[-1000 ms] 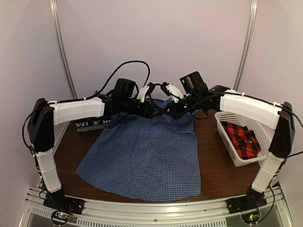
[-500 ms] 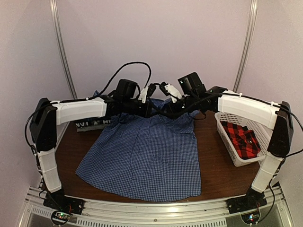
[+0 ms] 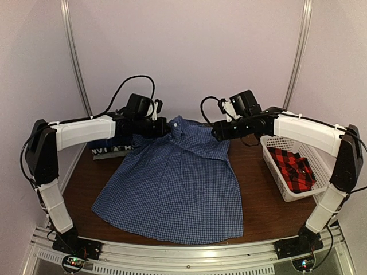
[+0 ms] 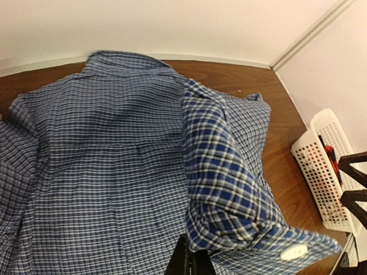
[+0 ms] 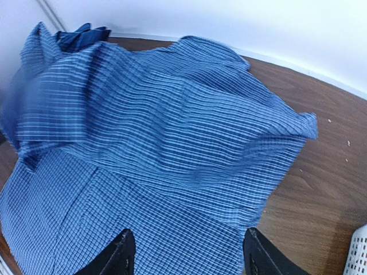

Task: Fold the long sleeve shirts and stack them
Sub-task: Pass from the right arm to the left, then pick up the flattened shirt from the center of the board.

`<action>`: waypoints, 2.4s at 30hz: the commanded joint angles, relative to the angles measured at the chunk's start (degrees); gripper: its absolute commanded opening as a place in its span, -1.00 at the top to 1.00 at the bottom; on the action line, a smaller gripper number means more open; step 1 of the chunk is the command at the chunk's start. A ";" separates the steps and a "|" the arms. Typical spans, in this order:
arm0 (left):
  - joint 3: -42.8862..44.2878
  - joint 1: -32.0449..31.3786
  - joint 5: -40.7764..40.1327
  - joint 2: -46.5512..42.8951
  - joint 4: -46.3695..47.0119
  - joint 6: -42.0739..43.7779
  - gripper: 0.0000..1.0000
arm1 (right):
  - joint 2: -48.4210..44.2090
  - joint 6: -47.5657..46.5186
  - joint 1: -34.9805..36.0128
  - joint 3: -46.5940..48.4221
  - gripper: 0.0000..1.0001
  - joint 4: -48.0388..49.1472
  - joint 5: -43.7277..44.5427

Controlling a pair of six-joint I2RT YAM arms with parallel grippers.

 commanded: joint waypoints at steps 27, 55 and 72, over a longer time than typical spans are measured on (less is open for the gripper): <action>-18.31 3.33 -8.05 -14.60 -2.38 -6.59 1.00 | 31.81 14.45 -15.36 14.88 -0.21 15.49 -17.58; 47.54 -3.08 18.65 28.52 15.27 -1.04 1.00 | -12.66 17.62 -10.85 -31.82 -0.36 11.34 -6.11; 46.12 -3.62 14.54 28.48 23.49 -4.42 1.00 | -27.95 36.35 10.67 -52.74 -0.25 5.00 -1.13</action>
